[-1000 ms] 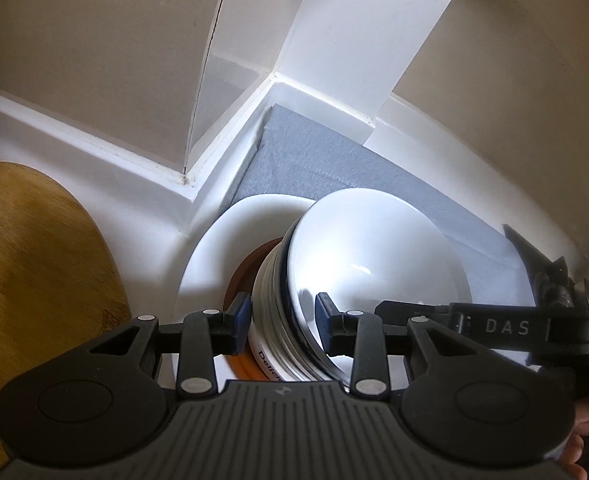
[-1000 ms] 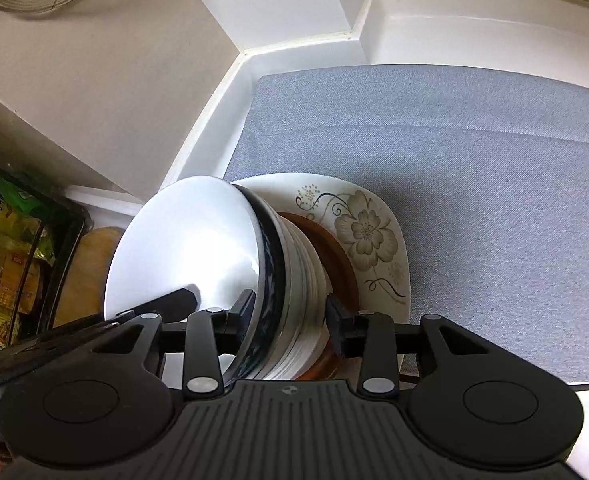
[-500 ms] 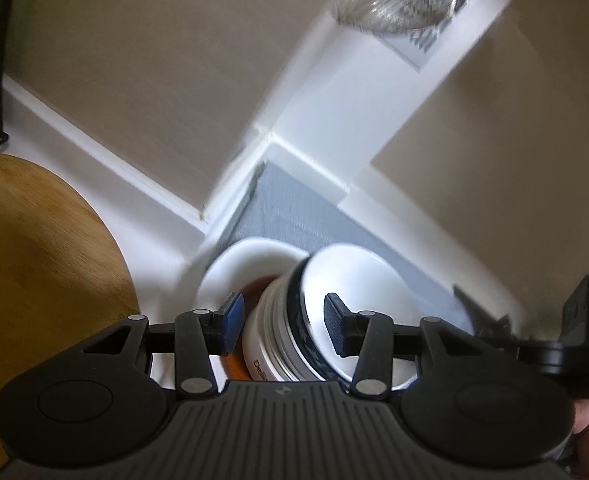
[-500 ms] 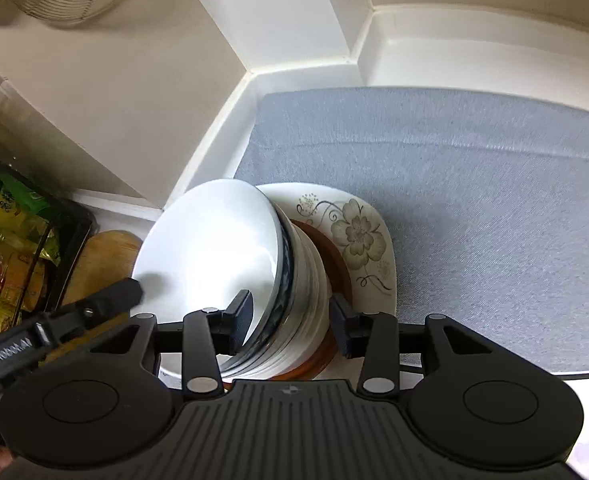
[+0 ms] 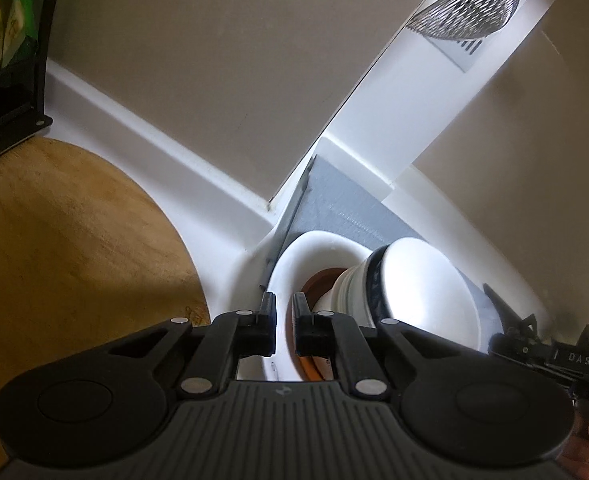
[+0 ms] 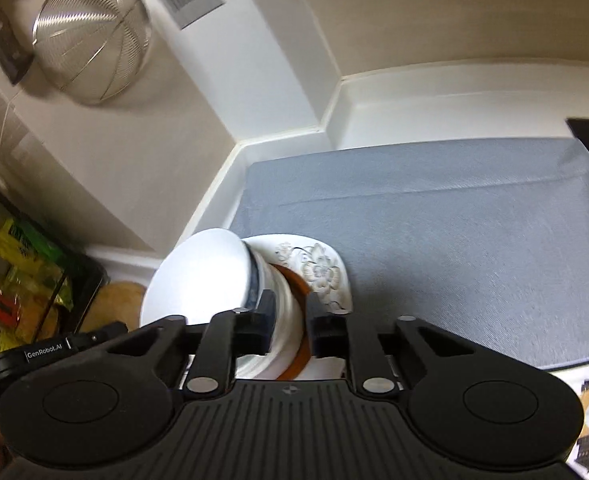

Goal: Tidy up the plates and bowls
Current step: 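Lower the bowl stack with both tools onto the orange plate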

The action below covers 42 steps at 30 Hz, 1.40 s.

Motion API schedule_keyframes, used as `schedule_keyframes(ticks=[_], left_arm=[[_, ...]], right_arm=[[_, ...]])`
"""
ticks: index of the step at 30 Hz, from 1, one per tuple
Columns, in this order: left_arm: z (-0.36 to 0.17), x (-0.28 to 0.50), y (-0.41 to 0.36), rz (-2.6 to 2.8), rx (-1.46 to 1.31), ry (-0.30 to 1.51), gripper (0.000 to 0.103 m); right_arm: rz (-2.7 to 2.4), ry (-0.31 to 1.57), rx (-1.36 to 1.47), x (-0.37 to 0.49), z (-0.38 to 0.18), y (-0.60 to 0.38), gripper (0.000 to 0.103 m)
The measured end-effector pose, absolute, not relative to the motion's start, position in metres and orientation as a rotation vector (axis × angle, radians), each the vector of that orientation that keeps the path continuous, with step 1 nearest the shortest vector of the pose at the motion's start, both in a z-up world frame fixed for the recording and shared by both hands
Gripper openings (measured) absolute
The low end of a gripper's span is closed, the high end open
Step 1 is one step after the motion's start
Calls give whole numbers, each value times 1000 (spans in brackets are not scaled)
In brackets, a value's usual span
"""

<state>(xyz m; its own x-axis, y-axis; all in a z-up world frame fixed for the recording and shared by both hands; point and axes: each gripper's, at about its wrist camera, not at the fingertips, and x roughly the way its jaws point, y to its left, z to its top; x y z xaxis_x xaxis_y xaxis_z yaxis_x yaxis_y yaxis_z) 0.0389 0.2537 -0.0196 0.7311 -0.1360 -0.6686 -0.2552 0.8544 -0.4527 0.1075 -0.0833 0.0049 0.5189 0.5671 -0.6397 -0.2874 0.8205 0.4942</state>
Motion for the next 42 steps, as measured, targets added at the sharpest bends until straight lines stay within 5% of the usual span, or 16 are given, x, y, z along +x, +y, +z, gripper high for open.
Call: schedule_keyframes(ticks=[17,25,39,42], left_arm=[[-44,62,256,90,-549,829,12],[-48,71,254,94,-530,845,26],[-65,96,244,29,-507,897,27],[-64,97,240,30,-480,894,27]], right_arm=[[464,1033,423,112,-44,-84,23],[436,1055,421,121,-58,-80,40],[501,1116,461,133,-75,-67,40],[537,1116,462,135,-76,-62,33]])
